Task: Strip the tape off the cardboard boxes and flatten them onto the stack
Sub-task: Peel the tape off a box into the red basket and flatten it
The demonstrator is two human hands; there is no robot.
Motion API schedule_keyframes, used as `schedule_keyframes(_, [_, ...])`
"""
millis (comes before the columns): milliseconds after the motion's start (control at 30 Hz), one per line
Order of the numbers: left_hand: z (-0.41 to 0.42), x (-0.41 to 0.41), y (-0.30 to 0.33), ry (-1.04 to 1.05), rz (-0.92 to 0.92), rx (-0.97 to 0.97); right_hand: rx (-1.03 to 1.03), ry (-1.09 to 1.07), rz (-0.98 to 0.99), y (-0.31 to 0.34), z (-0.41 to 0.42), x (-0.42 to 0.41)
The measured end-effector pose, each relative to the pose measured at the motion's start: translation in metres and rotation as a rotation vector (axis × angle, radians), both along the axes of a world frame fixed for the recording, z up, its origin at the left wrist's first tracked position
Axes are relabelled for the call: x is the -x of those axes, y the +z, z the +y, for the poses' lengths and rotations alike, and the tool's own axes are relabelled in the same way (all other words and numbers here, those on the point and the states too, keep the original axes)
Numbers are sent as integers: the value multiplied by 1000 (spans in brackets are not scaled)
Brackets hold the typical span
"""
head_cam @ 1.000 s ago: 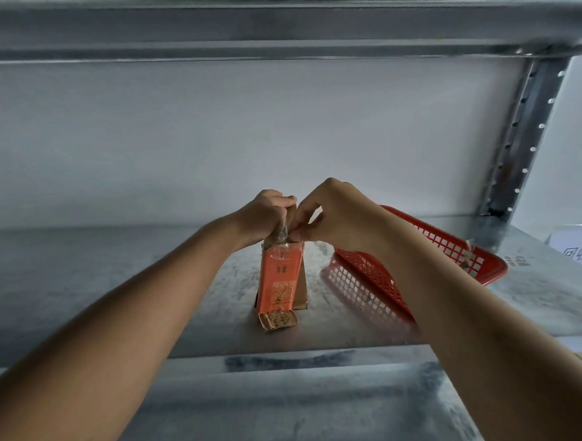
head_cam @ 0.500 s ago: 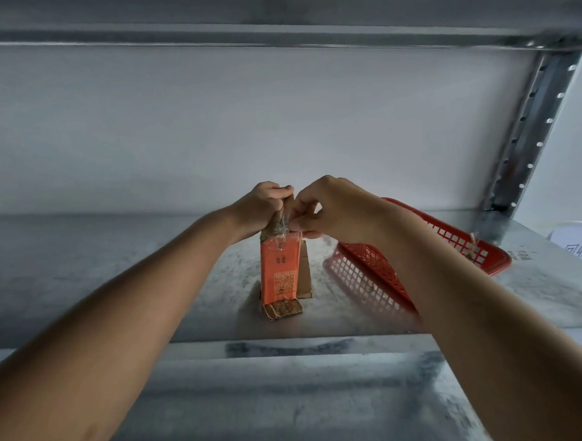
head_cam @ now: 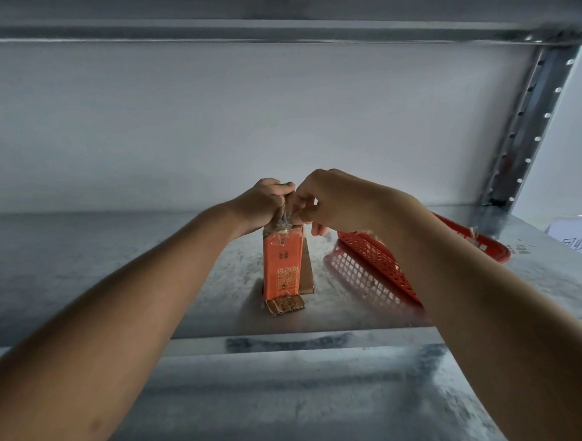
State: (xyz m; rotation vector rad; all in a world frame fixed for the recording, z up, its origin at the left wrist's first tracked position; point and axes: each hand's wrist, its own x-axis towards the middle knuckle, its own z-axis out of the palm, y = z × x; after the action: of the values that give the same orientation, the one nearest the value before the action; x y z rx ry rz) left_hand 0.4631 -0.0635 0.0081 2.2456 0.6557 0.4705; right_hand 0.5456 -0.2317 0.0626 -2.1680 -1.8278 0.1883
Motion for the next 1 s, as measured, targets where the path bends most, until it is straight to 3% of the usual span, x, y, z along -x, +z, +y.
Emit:
schedule_keyframes(167, [0,3,0,-9,-39,90,106,-7,-228,-9,7,5])
schedule_keyframes(467, [9,1,-2,-21,-27,177,-48,100,-209,-22,-5,3])
schedule_keyframes(600, [8,2,-1,-43,-10,112,-148,124,-61,-32,-7,-3])
schedule_keyframes(800, [10,0,-2,-28,27,33,-451,99,482,-44,-16,-12])
schedule_keyframes(1000, [10,1,-3,-36,27,-18,-436,112,493,-49,-17,-18])
